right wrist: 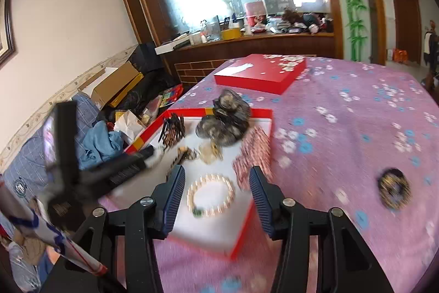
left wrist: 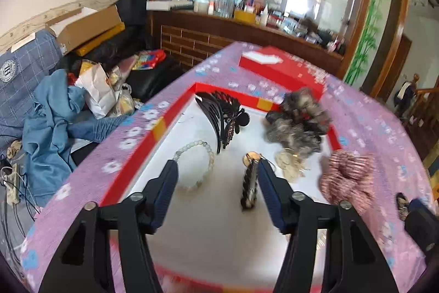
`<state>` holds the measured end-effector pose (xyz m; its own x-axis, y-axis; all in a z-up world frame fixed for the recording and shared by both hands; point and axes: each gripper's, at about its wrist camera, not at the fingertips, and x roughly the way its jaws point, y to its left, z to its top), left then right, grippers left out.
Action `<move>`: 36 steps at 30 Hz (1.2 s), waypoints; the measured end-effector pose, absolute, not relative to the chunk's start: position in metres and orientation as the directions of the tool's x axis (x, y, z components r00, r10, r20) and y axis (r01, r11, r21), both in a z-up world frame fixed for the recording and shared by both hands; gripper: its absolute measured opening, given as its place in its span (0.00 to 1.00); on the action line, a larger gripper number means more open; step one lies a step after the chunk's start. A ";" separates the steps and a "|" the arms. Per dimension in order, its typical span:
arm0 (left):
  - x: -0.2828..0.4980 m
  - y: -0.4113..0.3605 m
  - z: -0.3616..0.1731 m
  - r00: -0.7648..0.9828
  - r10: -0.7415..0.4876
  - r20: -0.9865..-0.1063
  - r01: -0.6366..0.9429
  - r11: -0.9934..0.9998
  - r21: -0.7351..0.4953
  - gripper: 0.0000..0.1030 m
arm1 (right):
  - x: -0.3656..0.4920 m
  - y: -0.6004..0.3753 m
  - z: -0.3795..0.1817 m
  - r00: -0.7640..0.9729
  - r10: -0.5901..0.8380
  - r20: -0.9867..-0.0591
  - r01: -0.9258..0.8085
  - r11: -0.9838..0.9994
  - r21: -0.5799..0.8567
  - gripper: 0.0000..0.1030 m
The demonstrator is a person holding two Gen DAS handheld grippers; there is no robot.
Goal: Organize jewelry
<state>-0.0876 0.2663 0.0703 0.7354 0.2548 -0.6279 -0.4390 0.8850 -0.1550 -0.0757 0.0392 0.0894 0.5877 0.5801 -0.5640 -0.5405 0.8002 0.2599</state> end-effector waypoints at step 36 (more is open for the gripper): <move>-0.285 0.204 0.109 0.640 0.594 -0.487 -0.565 0.794 0.225 1.00 | -0.239 0.018 0.089 0.773 0.328 -0.543 -0.393 0.919 -0.006 0.95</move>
